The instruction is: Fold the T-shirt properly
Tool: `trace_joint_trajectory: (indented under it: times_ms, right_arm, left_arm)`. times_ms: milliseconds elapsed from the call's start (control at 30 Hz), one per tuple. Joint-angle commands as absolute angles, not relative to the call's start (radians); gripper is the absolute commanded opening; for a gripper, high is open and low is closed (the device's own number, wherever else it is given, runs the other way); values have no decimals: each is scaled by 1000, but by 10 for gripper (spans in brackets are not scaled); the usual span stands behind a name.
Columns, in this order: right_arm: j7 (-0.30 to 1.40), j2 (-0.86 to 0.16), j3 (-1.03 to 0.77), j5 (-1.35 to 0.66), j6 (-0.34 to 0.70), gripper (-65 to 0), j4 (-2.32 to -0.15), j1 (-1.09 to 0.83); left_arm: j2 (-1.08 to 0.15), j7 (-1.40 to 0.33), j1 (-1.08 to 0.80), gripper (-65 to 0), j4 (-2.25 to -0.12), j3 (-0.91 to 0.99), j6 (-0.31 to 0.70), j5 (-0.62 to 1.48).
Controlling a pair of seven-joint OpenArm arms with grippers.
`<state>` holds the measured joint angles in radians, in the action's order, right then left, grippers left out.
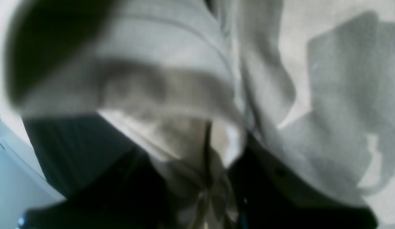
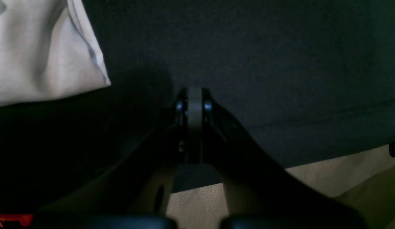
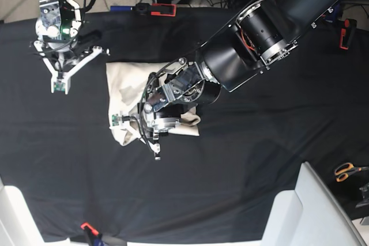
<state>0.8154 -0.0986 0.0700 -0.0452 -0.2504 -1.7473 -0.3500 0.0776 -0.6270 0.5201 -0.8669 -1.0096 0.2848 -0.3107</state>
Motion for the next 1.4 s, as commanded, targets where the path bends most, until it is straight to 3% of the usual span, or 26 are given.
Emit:
trace_joint_trajectory:
  times_ms: [0, 700, 1000, 1367]
  right_arm:
    - [802, -104, 68, -39, -252, -648, -1767, -349]
    - [802, -104, 68, -39, -252, -648, -1767, -361]
    - [802, -104, 68, -39, -252, -648, -1767, -361]
    - [802, -104, 68, -39, -252, -648, -1767, -358]
  left_arm:
    - [87, -624, 545, -650, -878, -1006, 278, -315]
    - [90, -622, 608, -650, -762, -1003, 278, -312]
    - [94, -487, 607, -344, -760, -1001, 278, -314]
    - [113, -404, 641, -114, -754, -997, 278, -315]
